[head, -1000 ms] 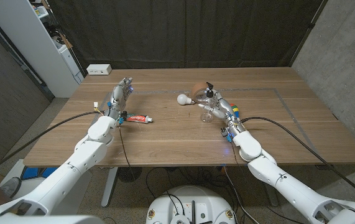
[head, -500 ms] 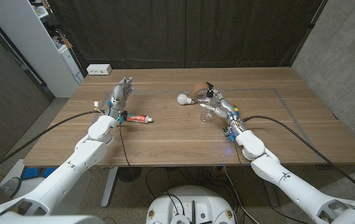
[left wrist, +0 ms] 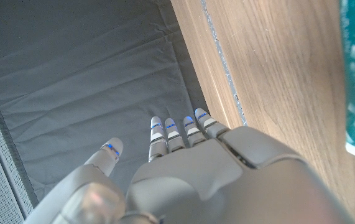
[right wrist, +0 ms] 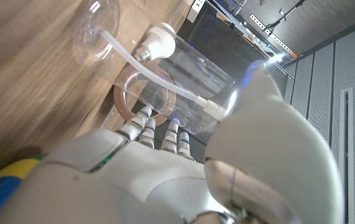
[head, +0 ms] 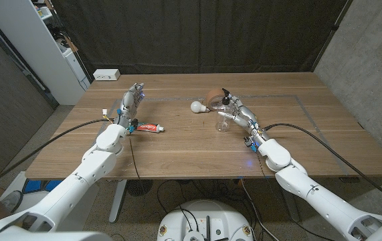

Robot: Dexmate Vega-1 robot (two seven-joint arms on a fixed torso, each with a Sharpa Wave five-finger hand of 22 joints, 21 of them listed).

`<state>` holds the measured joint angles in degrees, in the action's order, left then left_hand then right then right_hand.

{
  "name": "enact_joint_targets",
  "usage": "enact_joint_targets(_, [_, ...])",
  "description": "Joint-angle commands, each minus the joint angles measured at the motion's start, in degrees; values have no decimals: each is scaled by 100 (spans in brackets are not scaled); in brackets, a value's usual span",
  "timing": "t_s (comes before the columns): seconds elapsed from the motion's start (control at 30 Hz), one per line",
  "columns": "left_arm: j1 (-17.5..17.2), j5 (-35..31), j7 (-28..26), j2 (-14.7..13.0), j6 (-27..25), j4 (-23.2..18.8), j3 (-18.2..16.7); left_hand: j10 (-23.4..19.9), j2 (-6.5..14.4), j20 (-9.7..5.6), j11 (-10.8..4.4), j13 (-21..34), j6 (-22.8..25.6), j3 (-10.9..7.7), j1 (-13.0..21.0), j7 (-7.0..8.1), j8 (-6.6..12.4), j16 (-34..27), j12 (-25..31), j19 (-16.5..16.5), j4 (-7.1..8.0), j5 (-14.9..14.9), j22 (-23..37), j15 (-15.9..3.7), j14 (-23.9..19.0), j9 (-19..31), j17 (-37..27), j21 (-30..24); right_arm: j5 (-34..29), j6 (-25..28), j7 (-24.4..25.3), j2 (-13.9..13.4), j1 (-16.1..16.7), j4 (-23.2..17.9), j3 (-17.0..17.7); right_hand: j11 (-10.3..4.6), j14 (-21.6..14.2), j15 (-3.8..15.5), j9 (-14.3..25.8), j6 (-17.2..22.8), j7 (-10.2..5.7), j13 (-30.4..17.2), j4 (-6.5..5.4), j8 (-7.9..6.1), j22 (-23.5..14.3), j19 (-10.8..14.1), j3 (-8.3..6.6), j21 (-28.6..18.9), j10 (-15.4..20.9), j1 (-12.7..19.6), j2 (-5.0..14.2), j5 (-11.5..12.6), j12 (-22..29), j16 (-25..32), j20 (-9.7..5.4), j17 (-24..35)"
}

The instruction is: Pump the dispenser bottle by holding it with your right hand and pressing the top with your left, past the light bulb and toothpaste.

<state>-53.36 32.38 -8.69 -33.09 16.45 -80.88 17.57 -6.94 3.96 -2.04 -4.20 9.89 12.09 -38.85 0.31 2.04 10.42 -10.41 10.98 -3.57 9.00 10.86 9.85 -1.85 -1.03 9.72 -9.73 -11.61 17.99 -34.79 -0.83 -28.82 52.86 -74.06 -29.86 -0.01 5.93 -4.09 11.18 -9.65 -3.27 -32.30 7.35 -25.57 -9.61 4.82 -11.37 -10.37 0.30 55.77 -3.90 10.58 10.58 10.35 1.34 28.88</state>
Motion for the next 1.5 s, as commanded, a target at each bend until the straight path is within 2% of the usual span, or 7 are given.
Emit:
enact_joint_targets(0.03, [77, -38, 33, 38, 26, 102, 50, -56, 505, -365, -1, 6, 43, -19, 24, 20, 1, 18, -7, -45, 8, 36, 2, -283, -27, 22, -11, 2, 302, 139, -249, -273, 174, -315, 139, -14, 110, -11, 7, -122, -12, 27, -9, 56, -8, -30, 19, 1, -108, -124, 1, -23, -20, -7, 31, -27])
enact_joint_targets(0.4, [195, -60, 124, 84, 61, 232, 114, -52, 499, -370, -1, 5, 34, -32, 37, 26, -4, 24, -11, -45, -12, 36, 1, -279, -22, 22, -7, 10, 633, 312, -462, -558, 353, -639, 324, 56, 226, -20, -24, -154, 43, 138, -53, 178, -2, -125, 52, 8, -161, -303, -2, -36, 5, 3, -14, -123])
enact_joint_targets(0.9, [286, -132, 218, 72, 146, 206, 161, -2, 494, -384, 50, 5, 14, -57, 61, -12, -13, 43, -29, -16, -49, 35, 0, -276, 21, 21, -1, 32, 1083, 296, -556, -615, 492, -707, 611, 78, 182, -8, -58, -76, 53, 282, -155, 282, -1, -88, 123, -27, -198, -608, 9, -39, 19, 62, 2, -229])
enact_joint_targets(1.1, [298, -389, 25, -46, 40, 83, 197, 14, 493, -384, 62, 5, -4, -65, 66, -16, -19, 44, -34, -9, -58, 35, 0, -271, 31, 21, -1, 37, 1342, 290, -680, -584, 470, -650, 720, 99, 165, 4, -76, -85, 69, 364, -251, 363, -3, -71, 161, -36, -214, -828, 69, -42, 22, 80, -8, -276])
enact_joint_targets(1.27, [326, -394, 44, 36, 184, 163, 204, 75, 495, -384, 91, 5, -67, -78, 72, -28, -39, 53, -52, -9, -69, 34, 0, -256, 67, 20, -1, 40, 1513, 421, -724, -615, 448, -678, 809, 94, 160, 21, -84, -81, 88, 418, -316, 410, -4, -52, 174, -44, -200, -963, 132, -31, 31, 89, -36, -302])
enact_joint_targets(1.37, [342, -377, 47, 96, 258, 216, 200, 193, 491, -403, 103, 5, -153, -90, 78, -26, -58, 64, -83, 6, -83, 33, 0, -254, 129, 19, -2, 49, 1597, 534, -698, -643, 453, -737, 869, 61, 178, 78, -94, -33, 124, 529, -442, 487, -6, -66, 190, -40, -196, -1216, 281, 10, 34, 95, -90, -353])
enact_joint_targets(1.5, [327, -571, -172, 35, 124, 104, 222, 311, 488, -421, 119, 4, -323, -104, 84, -22, -89, 75, -95, 58, -101, 31, -1, -233, 218, 17, -2, 69, 1712, 681, -615, -637, 460, -801, 947, 29, 170, 135, -101, 21, 140, 608, -508, 536, -6, -68, 203, -41, -198, -1367, 360, 31, 34, 104, -164, -392])
